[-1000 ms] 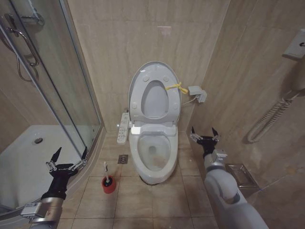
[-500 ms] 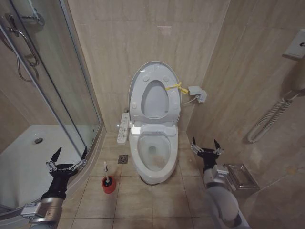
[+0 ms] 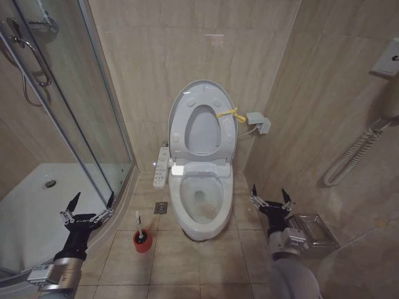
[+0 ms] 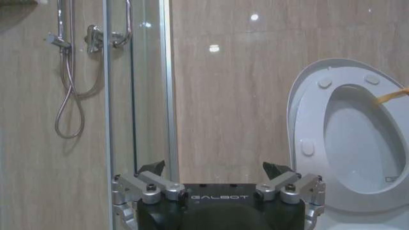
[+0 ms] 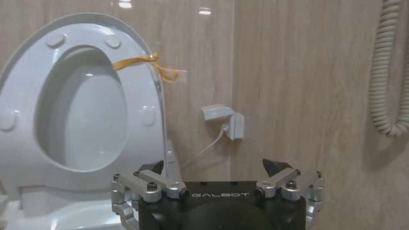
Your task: Open the toilet lid, clean the toilet bowl with a toilet brush, close the toilet lid, and flush.
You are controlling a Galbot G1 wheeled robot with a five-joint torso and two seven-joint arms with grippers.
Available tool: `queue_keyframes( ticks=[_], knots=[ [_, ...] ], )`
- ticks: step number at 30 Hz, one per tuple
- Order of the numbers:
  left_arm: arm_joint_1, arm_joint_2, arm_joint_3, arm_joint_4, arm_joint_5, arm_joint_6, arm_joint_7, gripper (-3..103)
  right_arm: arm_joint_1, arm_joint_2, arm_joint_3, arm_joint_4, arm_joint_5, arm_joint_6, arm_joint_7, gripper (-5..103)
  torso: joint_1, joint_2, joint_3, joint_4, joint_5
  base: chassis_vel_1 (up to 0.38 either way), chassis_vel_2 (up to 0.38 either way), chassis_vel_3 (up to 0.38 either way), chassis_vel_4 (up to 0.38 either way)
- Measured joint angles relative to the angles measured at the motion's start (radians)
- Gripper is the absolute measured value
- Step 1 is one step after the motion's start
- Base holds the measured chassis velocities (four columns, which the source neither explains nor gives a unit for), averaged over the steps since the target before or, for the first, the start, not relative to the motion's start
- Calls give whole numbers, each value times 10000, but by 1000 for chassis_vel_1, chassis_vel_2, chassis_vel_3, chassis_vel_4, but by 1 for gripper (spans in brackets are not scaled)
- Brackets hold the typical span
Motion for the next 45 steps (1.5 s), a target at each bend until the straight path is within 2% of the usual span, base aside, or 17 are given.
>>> queue_keyframes(
  ticks=[16, 45],
  knots=[
    [0, 0, 0, 0, 0, 0, 0, 100, -155, 161, -164, 147, -4, 148, -459, 100, 0, 0, 0, 0, 0, 0, 0, 0, 0],
    [0, 0, 0, 0, 0, 0, 0, 100, -171, 160, -191, 153, 15, 89, -470, 100, 0, 0, 0, 0, 0, 0, 0, 0, 0]
  ],
)
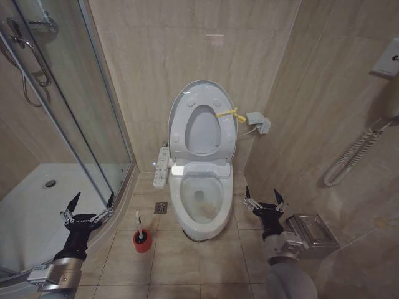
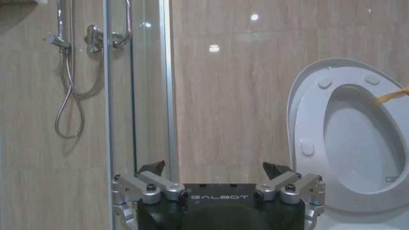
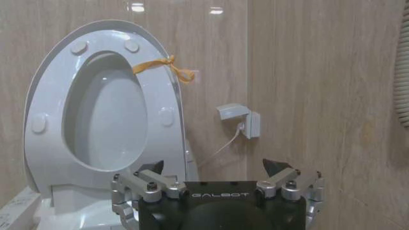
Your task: Open the toilet lid, clean the toilet bowl with a toilet brush, close the toilet lid, and flush.
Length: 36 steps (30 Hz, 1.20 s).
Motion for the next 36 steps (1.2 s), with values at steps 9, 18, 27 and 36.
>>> queue_keyframes(
  ticks=[9, 18, 27, 36],
  knots=[
    [0, 0, 0, 0, 0, 0, 0, 100, 3, 0, 0, 0, 0, -5, 3, 100, 0, 0, 0, 0, 0, 0, 0, 0, 0],
    [0, 0, 0, 0, 0, 0, 0, 100, 3, -1, 0, -3, 0, -6, 9, 100, 0, 0, 0, 0, 0, 0, 0, 0, 0],
    [0, 0, 0, 0, 0, 0, 0, 100, 4, -1, 0, -8, -1, -6, 10, 100, 0, 0, 0, 0, 0, 0, 0, 0, 0],
    [0, 0, 0, 0, 0, 0, 0, 100, 3, -1, 0, -9, -1, -6, 10, 100, 0, 0, 0, 0, 0, 0, 0, 0, 0]
  ],
)
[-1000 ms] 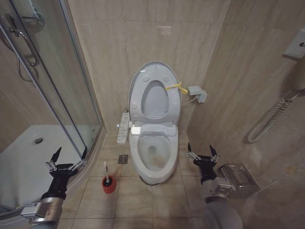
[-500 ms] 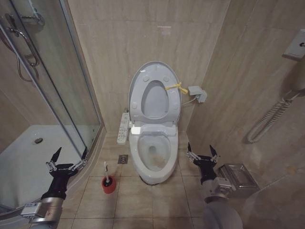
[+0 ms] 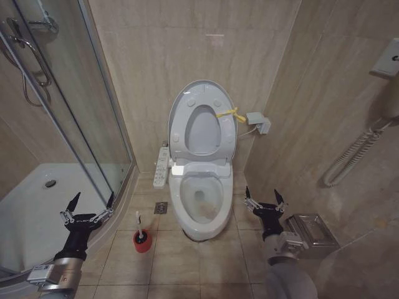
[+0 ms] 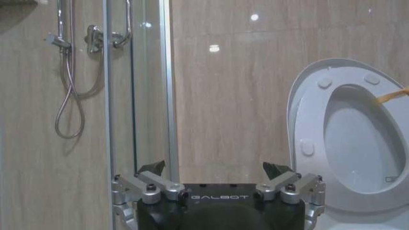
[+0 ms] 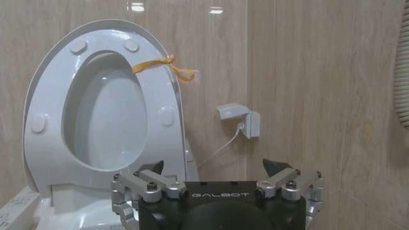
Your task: Open the toilet lid, clean the toilet bowl with a toilet brush, close the toilet lid, and flush.
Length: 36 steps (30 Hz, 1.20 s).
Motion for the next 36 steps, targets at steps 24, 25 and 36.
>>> queue_keyframes(
  ticks=[24, 25, 36],
  knots=[
    [0, 0, 0, 0, 0, 0, 0, 100, 0, 0, 0, 0, 0, 0, 0, 100, 0, 0, 0, 0, 0, 0, 0, 0, 0],
    [0, 0, 0, 0, 0, 0, 0, 100, 0, 0, 0, 0, 0, 0, 0, 100, 0, 0, 0, 0, 0, 0, 0, 0, 0],
    [0, 0, 0, 0, 0, 0, 0, 100, 0, 0, 0, 0, 0, 0, 0, 100, 0, 0, 0, 0, 0, 0, 0, 0, 0]
  ],
)
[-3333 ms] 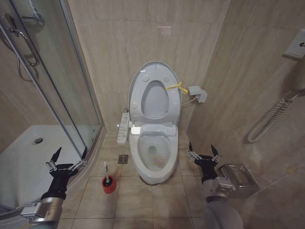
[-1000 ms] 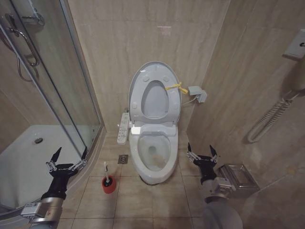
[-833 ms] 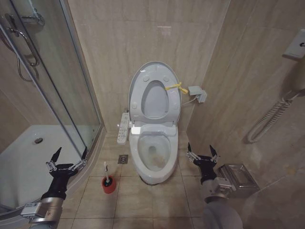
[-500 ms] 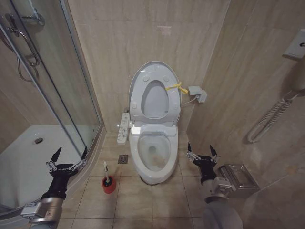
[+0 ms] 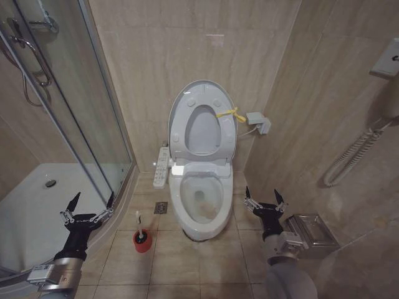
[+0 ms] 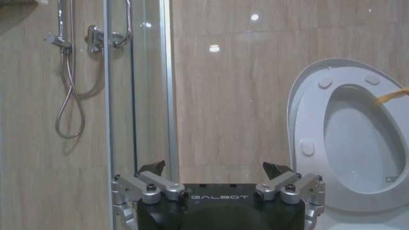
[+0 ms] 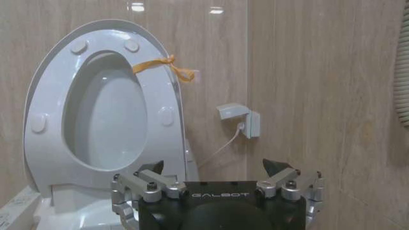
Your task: Open the toilet lid, clean the toilet bowl with a toilet brush, close the toilet lid, and flush.
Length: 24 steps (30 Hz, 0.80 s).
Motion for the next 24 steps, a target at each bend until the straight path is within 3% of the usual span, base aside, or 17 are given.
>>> queue_keyframes(
  ticks=[14, 18, 19, 22, 24],
  knots=[
    [-48, -91, 15, 0, 4, 186, 18, 100, 0, 0, 0, 0, 0, 0, 0, 100, 0, 0, 0, 0, 2, 0, 0, 0, 0],
    [-335, -674, 196, -27, 111, 1400, 182, 100, 0, 0, 0, 0, 0, 0, 0, 100, 0, 0, 0, 0, 2, 0, 0, 0, 0],
    [-335, -674, 196, -27, 111, 1400, 182, 100, 0, 0, 0, 0, 0, 0, 0, 100, 0, 0, 0, 0, 2, 0, 0, 0, 0],
    [-585, -1181, 350, -77, 213, 2480, 326, 100, 0, 0, 1, 0, 0, 0, 0, 100, 0, 0, 0, 0, 3, 0, 0, 0, 0],
    [-668, -1342, 401, -91, 238, 2821, 373, 100, 0, -1, 0, 0, 0, 0, 0, 100, 0, 0, 0, 1, 2, 0, 0, 0, 0]
  ],
)
